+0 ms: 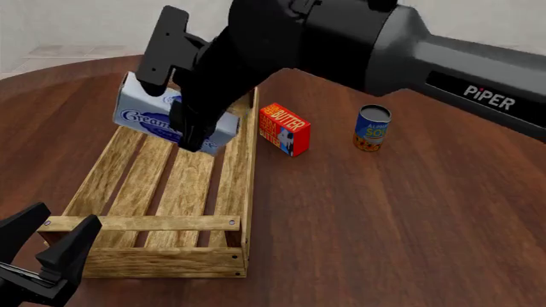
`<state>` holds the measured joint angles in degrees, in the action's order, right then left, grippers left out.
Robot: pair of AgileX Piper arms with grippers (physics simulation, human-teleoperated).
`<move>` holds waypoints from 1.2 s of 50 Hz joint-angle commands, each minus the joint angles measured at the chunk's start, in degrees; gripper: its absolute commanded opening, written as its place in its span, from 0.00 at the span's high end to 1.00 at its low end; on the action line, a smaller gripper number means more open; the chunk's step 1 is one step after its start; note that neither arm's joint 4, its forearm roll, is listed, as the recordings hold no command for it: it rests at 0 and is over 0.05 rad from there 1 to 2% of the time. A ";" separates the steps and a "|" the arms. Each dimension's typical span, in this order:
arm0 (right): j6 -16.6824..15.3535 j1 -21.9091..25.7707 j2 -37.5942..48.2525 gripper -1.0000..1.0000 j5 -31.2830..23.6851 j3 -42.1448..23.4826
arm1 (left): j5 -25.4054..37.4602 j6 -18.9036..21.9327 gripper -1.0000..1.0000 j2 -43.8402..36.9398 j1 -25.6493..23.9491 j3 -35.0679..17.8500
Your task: Pick up the cream cheese and put it in the tray.
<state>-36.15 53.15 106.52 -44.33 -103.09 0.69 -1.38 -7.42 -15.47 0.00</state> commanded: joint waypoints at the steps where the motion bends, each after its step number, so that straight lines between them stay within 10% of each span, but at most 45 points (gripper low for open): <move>1: 1.51 1.22 1.65 1.00 4.65 3.30 | 0.30 0.08 0.00 0.48 -0.23 0.00; 60: -0.60 0.51 13.53 1.00 14.84 9.43 | 1.03 -1.08 0.00 1.41 0.28 0.00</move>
<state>-37.61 53.71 118.70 -30.30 -93.22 1.72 -2.35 -5.99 -15.18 0.00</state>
